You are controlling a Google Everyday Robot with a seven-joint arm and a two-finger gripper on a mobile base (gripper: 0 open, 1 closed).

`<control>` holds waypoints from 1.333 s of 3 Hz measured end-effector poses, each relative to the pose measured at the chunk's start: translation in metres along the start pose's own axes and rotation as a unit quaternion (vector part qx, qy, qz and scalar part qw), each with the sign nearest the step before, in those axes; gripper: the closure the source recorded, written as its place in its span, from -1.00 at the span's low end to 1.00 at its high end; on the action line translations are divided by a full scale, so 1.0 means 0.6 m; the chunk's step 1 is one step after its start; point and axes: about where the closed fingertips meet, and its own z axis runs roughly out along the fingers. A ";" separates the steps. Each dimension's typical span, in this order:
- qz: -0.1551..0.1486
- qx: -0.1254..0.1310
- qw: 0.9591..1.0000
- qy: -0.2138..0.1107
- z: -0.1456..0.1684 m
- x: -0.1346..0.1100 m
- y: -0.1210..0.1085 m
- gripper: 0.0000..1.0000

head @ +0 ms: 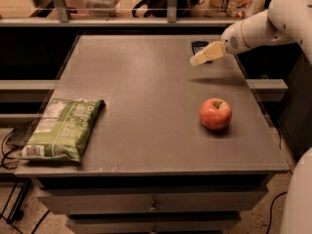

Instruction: Move rxbar blueberry near green jalapeno chip bag

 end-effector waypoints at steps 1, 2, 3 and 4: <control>0.005 0.001 1.000 -0.006 0.016 0.003 -0.002 -1.00; 0.024 0.018 0.999 -0.030 0.039 0.002 -0.022 -1.00; 0.040 0.039 0.997 -0.046 0.070 0.010 -0.047 -1.00; 0.054 0.058 0.995 -0.054 0.090 0.020 -0.070 -1.00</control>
Offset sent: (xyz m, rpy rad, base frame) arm 0.0466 -0.0023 -0.0221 0.1258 -0.0832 -0.1386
